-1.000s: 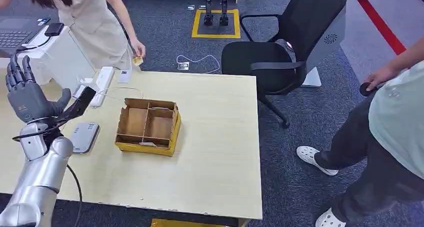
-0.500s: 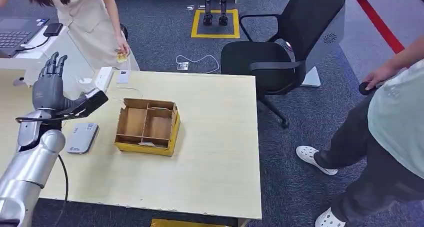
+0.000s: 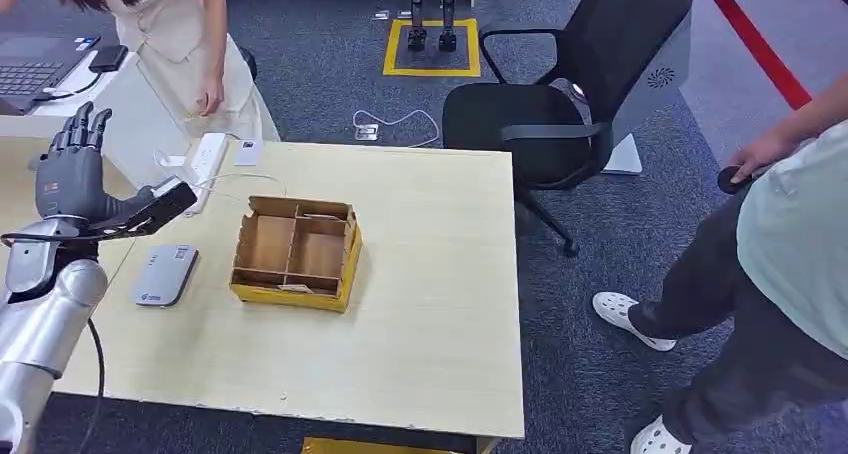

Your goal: Pass the card to the sensor for recognition and then transmit it.

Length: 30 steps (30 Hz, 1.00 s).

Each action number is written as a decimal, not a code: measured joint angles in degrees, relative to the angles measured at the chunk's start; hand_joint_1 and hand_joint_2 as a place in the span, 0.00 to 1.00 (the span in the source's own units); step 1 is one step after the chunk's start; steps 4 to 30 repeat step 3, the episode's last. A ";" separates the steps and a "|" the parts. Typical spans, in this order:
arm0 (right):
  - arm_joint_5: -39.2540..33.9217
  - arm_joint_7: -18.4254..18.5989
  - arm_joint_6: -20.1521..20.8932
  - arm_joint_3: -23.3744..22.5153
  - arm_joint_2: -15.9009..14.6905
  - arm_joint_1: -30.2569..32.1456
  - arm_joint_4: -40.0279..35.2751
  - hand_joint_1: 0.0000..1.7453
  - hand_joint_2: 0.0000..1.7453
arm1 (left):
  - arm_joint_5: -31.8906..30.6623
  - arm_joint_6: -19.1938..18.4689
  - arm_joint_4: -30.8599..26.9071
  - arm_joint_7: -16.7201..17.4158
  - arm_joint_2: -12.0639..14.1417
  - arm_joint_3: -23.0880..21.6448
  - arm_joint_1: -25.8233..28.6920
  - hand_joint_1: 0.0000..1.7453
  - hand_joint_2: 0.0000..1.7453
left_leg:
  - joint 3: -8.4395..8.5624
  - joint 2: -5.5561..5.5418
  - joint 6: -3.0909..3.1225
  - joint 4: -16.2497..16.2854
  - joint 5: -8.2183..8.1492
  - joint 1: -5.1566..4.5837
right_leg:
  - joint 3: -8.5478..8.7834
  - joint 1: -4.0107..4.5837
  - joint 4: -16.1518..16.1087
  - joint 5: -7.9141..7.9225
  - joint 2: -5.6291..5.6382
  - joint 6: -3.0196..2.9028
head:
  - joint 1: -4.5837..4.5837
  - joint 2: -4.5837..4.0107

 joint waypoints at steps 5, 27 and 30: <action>0.00 0.00 0.00 0.00 0.00 -0.03 0.00 0.00 0.00 | -2.80 0.53 0.22 2.45 0.83 -0.18 0.11 0.00 1.00 | -0.03 0.03 0.00 -0.02 0.00 0.02 | 0.01 0.01 0.01 0.00 0.04 0.00 | 0.00 0.00; 0.00 0.00 0.00 0.00 0.00 -0.03 0.00 0.00 0.00 | -2.80 0.53 0.22 2.45 0.83 -0.18 0.11 0.00 1.00 | -0.03 0.03 0.00 -0.02 0.00 0.02 | 0.01 0.01 0.01 0.00 0.04 0.00 | 0.00 0.00; 0.00 0.00 0.00 0.00 0.00 -0.03 0.00 0.00 0.00 | -2.80 0.53 0.22 2.45 0.83 -0.18 0.11 0.00 1.00 | -0.03 0.03 0.00 -0.02 0.00 0.02 | 0.01 0.01 0.01 0.00 0.04 0.00 | 0.00 0.00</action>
